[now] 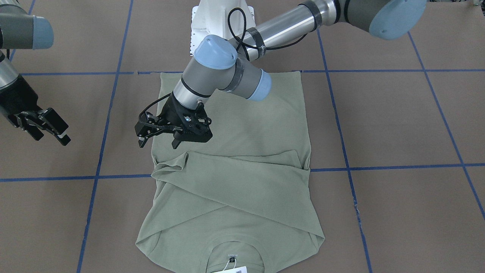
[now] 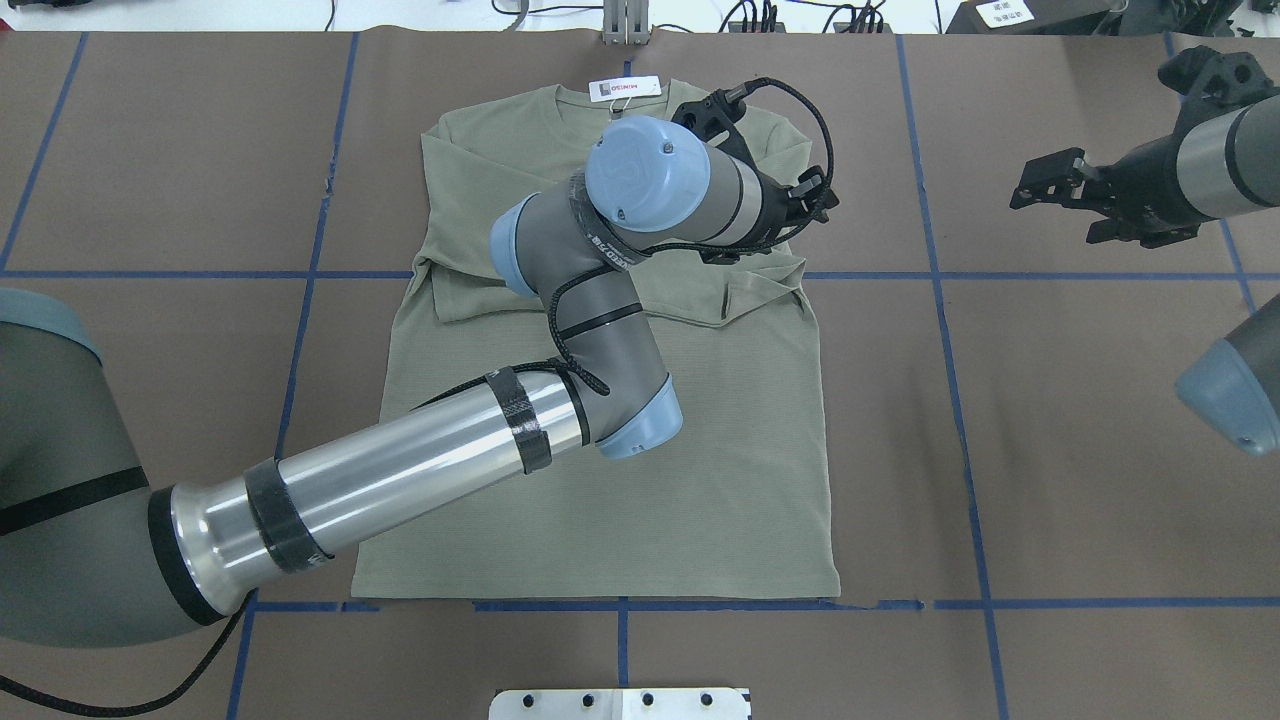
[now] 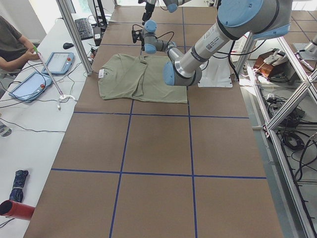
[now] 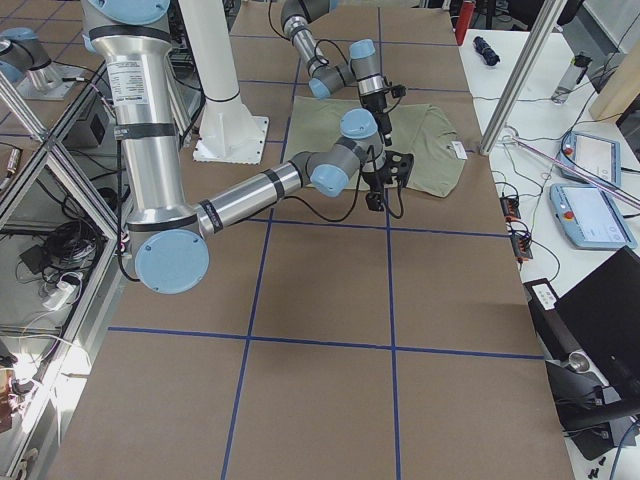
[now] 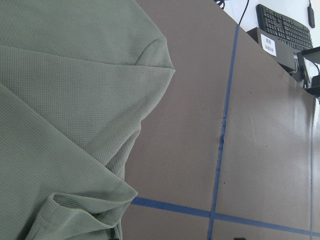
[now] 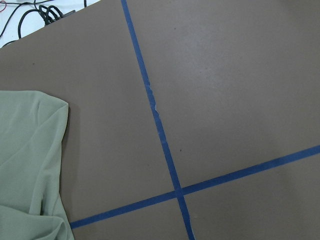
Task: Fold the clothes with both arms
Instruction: 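Fold the sleeve with the left gripper across the shirt while the right gripper withdraws, then release the sleeve and move the left gripper toward the hem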
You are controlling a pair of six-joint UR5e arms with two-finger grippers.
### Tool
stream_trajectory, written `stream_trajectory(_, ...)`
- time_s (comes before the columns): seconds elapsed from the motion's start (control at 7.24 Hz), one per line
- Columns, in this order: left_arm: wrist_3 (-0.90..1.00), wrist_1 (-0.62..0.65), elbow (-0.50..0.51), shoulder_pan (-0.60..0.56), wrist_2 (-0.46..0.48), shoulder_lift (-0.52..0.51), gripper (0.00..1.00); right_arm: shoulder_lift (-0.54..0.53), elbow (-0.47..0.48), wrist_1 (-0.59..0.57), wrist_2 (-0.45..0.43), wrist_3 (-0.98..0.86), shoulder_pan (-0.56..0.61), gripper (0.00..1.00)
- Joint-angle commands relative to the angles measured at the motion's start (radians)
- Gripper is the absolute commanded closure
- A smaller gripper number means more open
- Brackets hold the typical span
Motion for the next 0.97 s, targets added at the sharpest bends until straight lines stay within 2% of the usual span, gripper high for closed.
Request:
stream_trajectory(0.0, 0.025, 0.039, -0.306, -0.045, -0.097, 0.244, 0.06, 0.004, 0.037, 0.000, -0.055, 0.069, -0.111, 0.00)
stream_trajectory(0.28, 0.166, 0.146, -0.554, -0.059, -0.111, 0.449, 0.07, 0.006, 0.141, -0.006, -0.311, 0.310, -0.379, 0.00)
stream_trajectory(0.41, 0.218, 0.207, -0.647, -0.062, -0.111, 0.531, 0.07, 0.006, 0.177, -0.015, -0.436, 0.422, -0.512, 0.00)
stream_trajectory(0.55, 0.223, 0.212, -0.705, -0.062, -0.113, 0.597, 0.07, 0.004, 0.200, -0.029, -0.498, 0.518, -0.612, 0.00)
stream_trajectory(0.83, 0.225, 0.212, -0.726, -0.062, -0.116, 0.634, 0.08, 0.004, 0.229, -0.160, -0.590, 0.676, -0.780, 0.01)
